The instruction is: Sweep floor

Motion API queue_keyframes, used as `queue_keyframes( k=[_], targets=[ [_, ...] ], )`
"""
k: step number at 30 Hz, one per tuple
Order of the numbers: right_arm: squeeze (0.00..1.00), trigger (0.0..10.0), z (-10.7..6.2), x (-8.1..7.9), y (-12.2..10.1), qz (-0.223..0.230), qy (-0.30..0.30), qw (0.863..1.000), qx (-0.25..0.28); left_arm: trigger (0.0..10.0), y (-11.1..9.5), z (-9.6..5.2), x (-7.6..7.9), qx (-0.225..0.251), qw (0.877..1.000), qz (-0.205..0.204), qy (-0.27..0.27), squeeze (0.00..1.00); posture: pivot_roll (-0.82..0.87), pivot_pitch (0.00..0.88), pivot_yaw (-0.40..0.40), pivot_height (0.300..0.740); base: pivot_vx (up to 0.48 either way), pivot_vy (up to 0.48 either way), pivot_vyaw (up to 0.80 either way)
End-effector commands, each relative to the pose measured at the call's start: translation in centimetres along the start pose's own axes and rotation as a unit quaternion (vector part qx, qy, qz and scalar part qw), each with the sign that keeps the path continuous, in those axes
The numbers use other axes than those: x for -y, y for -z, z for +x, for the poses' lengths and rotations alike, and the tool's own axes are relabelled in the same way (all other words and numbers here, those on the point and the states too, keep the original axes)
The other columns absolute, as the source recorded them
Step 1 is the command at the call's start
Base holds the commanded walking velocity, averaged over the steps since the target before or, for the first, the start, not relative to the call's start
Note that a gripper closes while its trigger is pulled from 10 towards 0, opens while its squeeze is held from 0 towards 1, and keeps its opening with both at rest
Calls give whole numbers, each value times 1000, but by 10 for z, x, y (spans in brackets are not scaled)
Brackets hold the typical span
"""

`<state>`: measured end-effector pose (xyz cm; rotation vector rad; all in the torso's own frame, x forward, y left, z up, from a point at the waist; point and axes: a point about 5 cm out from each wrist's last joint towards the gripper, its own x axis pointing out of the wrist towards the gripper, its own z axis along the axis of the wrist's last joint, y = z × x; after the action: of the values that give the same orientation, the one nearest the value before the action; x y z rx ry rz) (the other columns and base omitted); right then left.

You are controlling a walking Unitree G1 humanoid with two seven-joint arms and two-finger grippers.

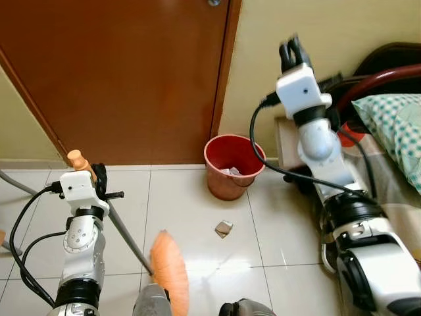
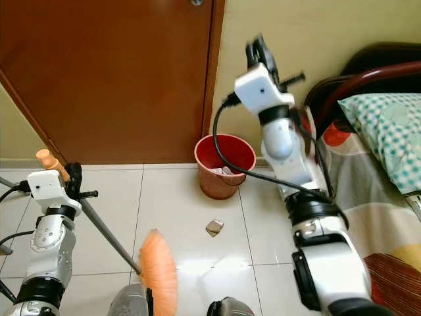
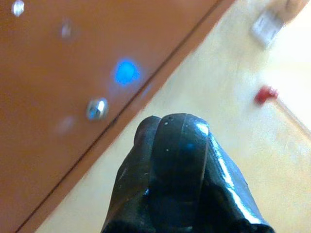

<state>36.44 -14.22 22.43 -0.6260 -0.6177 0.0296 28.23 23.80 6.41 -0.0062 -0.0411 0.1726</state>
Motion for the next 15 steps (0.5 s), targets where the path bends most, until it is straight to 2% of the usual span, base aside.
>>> queue_keyframes(
  k=[1,9,15],
  targets=[
    [0,10000,1,7,-1,-2,17,1000,-3,10000,-3,2,0,7,1000,3,-2,0,60,0,-48,740,0,0,0],
    [0,10000,-16,-1,11,6,16,999,-50,10000,-10,4,0,20,1000,22,3,0,65,0,-48,740,0,0,0],
    [0,10000,-48,-23,42,56,-6,987,-150,10000,-8,2,7,18,999,33,22,0,65,0,-44,740,0,0,0]
  ],
)
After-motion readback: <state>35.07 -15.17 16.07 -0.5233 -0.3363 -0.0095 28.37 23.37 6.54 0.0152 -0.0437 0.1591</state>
